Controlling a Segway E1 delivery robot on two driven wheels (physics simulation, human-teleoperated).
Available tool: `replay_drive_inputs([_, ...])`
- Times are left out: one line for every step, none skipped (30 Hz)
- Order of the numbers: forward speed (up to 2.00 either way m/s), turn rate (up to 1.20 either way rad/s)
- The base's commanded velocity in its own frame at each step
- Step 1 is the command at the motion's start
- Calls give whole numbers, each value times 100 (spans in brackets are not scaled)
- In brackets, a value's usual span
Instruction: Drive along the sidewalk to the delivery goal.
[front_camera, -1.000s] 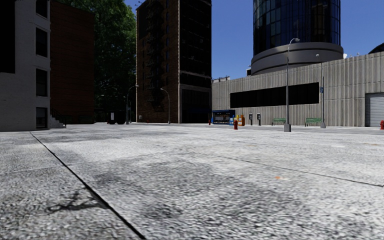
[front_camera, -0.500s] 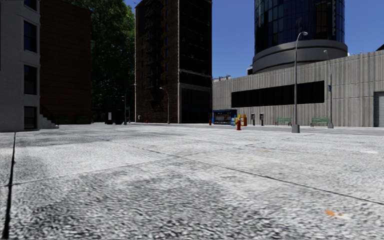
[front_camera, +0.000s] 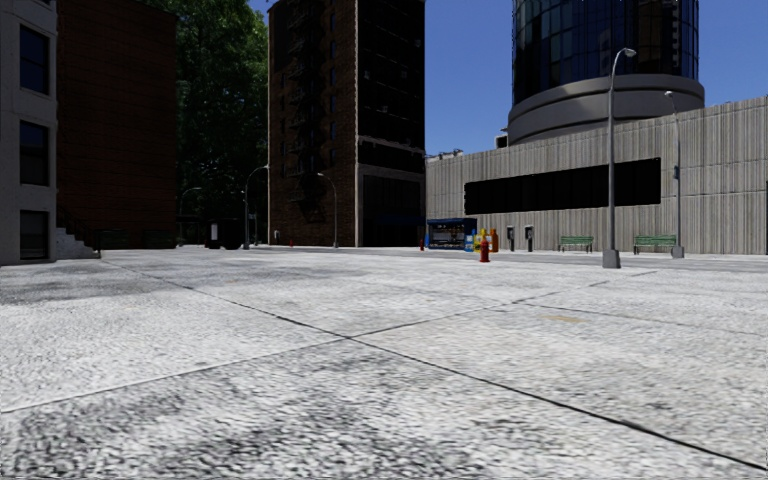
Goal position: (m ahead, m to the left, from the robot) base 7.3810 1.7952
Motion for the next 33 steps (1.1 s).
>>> replay_drive_inputs([200, 0])
replay_drive_inputs([200, 0])
replay_drive_inputs([200, 0])
replay_drive_inputs([200, 0])
replay_drive_inputs([200, 0])
replay_drive_inputs([200, 0])
replay_drive_inputs([200, 0])
replay_drive_inputs([200, 0])
replay_drive_inputs([200, 0])
replay_drive_inputs([200, 0])
replay_drive_inputs([200, 0])
replay_drive_inputs([200, 0])
replay_drive_inputs([200, 0])
replay_drive_inputs([200, 0])
replay_drive_inputs([200, 0])
replay_drive_inputs([200, 0])
replay_drive_inputs([200, 0])
replay_drive_inputs([200, 0])
replay_drive_inputs([200, 0])
replay_drive_inputs([200, 0])
replay_drive_inputs([200, 0])
replay_drive_inputs([200, 0])
replay_drive_inputs([200, 5])
replay_drive_inputs([200, 10])
replay_drive_inputs([200, 17])
replay_drive_inputs([200, 25])
replay_drive_inputs([200, 25])
replay_drive_inputs([200, 30])
replay_drive_inputs([200, 31])
replay_drive_inputs([200, 35])
replay_drive_inputs([200, 35])
replay_drive_inputs([200, 36])
replay_drive_inputs([200, 37])
